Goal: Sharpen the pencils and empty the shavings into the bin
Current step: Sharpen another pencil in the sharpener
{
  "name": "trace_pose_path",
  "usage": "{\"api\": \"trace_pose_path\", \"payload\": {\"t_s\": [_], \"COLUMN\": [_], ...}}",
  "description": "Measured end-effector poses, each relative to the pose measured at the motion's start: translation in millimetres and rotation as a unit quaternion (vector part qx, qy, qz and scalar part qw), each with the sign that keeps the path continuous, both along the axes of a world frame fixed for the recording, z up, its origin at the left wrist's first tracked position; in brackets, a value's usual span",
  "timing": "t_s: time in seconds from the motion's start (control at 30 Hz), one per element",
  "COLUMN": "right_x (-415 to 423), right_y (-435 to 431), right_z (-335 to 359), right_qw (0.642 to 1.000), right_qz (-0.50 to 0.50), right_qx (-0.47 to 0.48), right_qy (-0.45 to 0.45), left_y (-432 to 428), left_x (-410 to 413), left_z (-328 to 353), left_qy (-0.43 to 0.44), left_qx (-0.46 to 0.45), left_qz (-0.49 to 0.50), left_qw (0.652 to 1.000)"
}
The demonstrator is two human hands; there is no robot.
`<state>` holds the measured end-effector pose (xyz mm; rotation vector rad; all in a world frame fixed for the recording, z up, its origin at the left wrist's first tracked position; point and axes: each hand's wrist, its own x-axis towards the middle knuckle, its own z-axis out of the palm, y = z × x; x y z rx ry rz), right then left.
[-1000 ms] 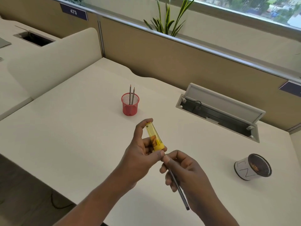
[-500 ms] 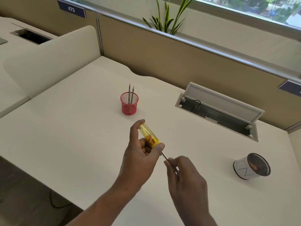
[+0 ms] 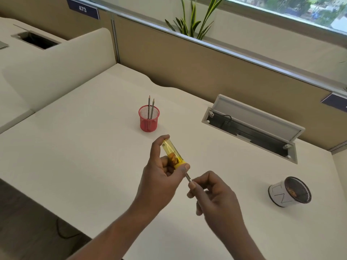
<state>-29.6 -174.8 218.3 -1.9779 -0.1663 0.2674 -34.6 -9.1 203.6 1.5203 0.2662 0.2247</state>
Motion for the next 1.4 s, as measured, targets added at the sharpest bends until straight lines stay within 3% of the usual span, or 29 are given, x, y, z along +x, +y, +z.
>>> {"api": "trace_pose_path", "payload": {"t_s": [0.07,0.13,0.2,0.23,0.27,0.3,0.33,0.4,0.47,0.53,0.6,0.7,0.77,0.87,0.93,1.0,1.07,1.13,1.2,1.27,1.33,1.4], "right_x": [-4.6,-10.4,-13.0,-11.2,-7.6,-2.6,1.7,6.5,6.5,3.9,-1.2,-10.3,-13.9,-12.1,-7.8,0.1,7.4,9.3,6.8,1.0,-3.5,-4.8], "right_y": [4.9,11.5,11.6,9.2,5.9,2.3,-1.2,-5.6,-6.7,-4.5,-1.8,9.5,15.0,12.5,7.3,2.3,-0.9,-2.3,0.5,5.9,11.6,15.8], "right_z": [-5.8,-7.9,-11.0,-9.7,-6.4,-1.2,4.5,14.6,18.4,17.7,12.6,3.9,-1.6,-3.8,-4.4,0.4,7.4,9.2,7.6,5.5,1.0,-0.1], "right_qw": [0.983,0.950,0.937,0.948,0.972,0.995,0.996,0.937,0.926,0.972,1.000,0.954,0.929,0.929,0.955,0.997,0.978,0.956,0.978,0.999,0.988,0.977], "right_qz": [-0.001,-0.006,-0.002,-0.004,-0.011,-0.013,-0.007,0.017,0.029,0.019,-0.005,-0.015,-0.025,-0.025,-0.017,-0.017,0.003,0.016,0.018,0.015,0.018,0.017], "right_qx": [-0.110,-0.201,-0.223,-0.199,-0.138,-0.043,0.072,0.231,0.245,0.142,-0.027,-0.181,-0.222,-0.211,-0.154,-0.007,0.151,0.190,0.123,-0.005,-0.116,-0.159], "right_qy": [-0.147,-0.238,-0.270,-0.250,-0.190,-0.086,0.049,0.260,0.287,0.185,-0.014,-0.241,-0.294,-0.304,-0.253,-0.078,0.145,0.222,0.166,0.030,-0.096,-0.138], "left_y": [-5.5,-11.0,-13.0,-12.2,-10.3,-7.9,-5.2,-0.2,1.6,-0.4,-4.7,-9.5,-12.1,-14.7,-12.5,-6.5,-0.2,2.6,1.8,-1.2,-3.5,-4.1], "left_x": [-1.8,-2.3,-1.5,-1.1,-1.2,-1.4,-2.0,-2.5,-2.1,-1.8,-2.9,-3.9,-2.7,-0.8,0.6,1.7,1.9,0.9,-1.1,-2.9,-3.7,-3.6], "left_z": [-1.5,-3.2,-4.4,-4.3,-3.7,-2.7,-1.4,1.3,2.3,1.5,-0.2,-2.3,-3.1,-3.9,-3.8,-4.1,-5.1,-6.3,-8.1,-11.2,-13.7,-15.2], "left_qy": [0.006,0.003,0.004,0.003,0.000,-0.006,-0.013,-0.024,-0.022,-0.013,-0.007,0.002,0.006,0.000,-0.005,-0.011,-0.015,-0.010,0.001,0.008,0.011,0.014], "left_qx": [0.028,0.045,0.039,0.021,-0.006,-0.042,-0.080,-0.125,-0.112,-0.064,-0.030,-0.018,-0.003,0.001,-0.027,-0.070,-0.102,-0.098,-0.073,-0.053,-0.049,-0.053], "left_qz": [0.027,0.042,0.041,0.032,0.017,-0.004,-0.029,-0.071,-0.076,-0.049,-0.010,0.043,0.059,0.049,0.023,-0.012,-0.047,-0.056,-0.033,-0.001,0.023,0.026], "left_qw": [0.999,0.998,0.998,0.999,1.000,0.999,0.996,0.989,0.991,0.997,0.999,0.999,0.998,0.999,0.999,0.997,0.994,0.994,0.997,0.999,0.998,0.998]}}
